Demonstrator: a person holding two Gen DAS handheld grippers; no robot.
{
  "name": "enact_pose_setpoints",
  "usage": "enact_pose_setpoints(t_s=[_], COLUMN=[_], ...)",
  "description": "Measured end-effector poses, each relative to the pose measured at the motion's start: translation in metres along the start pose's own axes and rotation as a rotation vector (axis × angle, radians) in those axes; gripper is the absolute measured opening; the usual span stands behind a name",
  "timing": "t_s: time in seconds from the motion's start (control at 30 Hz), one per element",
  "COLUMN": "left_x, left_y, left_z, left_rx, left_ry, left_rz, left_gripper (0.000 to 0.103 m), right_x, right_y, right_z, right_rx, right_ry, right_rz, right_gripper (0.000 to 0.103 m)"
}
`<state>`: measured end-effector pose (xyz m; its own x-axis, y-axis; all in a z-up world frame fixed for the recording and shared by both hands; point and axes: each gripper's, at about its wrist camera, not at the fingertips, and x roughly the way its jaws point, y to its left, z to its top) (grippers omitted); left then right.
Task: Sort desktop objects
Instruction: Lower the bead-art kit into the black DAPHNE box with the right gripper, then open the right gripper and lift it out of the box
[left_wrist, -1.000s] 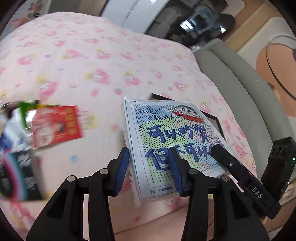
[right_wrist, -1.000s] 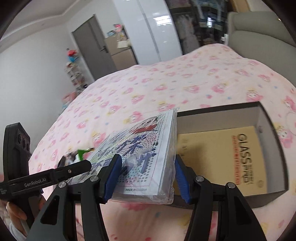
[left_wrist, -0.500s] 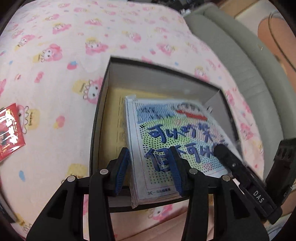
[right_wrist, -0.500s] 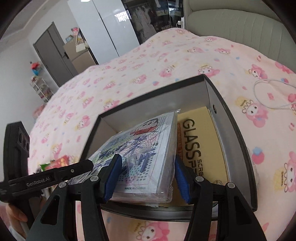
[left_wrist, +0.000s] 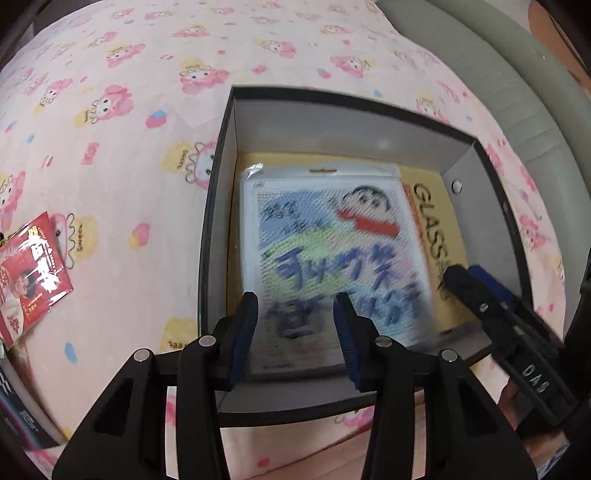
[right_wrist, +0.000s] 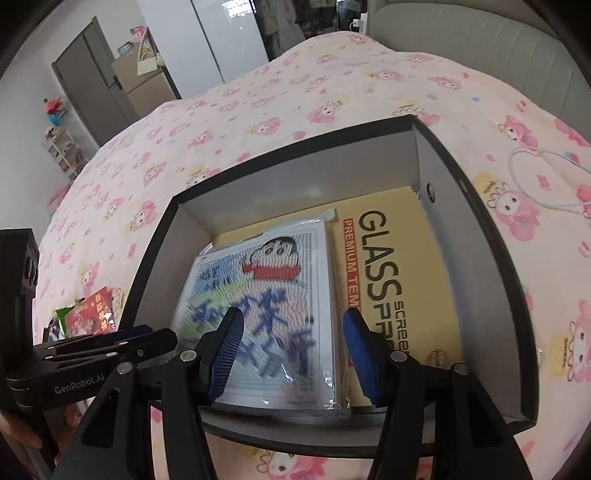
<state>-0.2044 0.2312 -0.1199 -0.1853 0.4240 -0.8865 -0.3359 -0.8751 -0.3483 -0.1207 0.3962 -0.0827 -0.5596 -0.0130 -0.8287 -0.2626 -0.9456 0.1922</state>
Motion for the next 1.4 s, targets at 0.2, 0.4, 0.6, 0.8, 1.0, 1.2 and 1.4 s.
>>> enact_pose_setpoints(t_s=[0.2, 0.4, 0.6, 0.8, 1.0, 1.2, 1.4], left_x=[0.013, 0.009, 0.001, 0.005, 0.008, 0.007, -0.016], left_y=[-0.009, 0.000, 0.016, 0.012, 0.013, 0.011, 0.009], left_z=[0.006, 0.005, 0.005, 0.008, 0.010, 0.004, -0.005], left_rx=[-0.004, -0.032, -0.067, -0.057, -0.095, -0.065, -0.027], left_ry=[0.037, 0.017, 0.001, 0.001, -0.014, -0.016, -0.089], left_rz=[-0.027, -0.011, -0.033, -0.047, -0.094, -0.104, -0.100], left_gripper=[0.042, 0.040, 0.040, 0.040, 0.040, 0.040, 0.040], right_x=[0.021, 0.044, 0.050, 0.021, 0.046, 0.046, 0.019], right_y=[0.004, 0.011, 0.020, 0.007, -0.003, 0.012, 0.017], right_z=[0.004, 0.004, 0.003, 0.019, 0.020, 0.015, 0.007], right_rx=[-0.006, -0.028, -0.026, -0.021, -0.002, -0.038, -0.035], right_ry=[0.090, 0.206, 0.227, 0.094, 0.282, 0.274, 0.148], right_rz=[-0.019, 0.040, 0.126, -0.072, 0.008, -0.018, -0.082], right_gripper=[0.053, 0.053, 0.053, 0.053, 0.053, 0.058, 0.058])
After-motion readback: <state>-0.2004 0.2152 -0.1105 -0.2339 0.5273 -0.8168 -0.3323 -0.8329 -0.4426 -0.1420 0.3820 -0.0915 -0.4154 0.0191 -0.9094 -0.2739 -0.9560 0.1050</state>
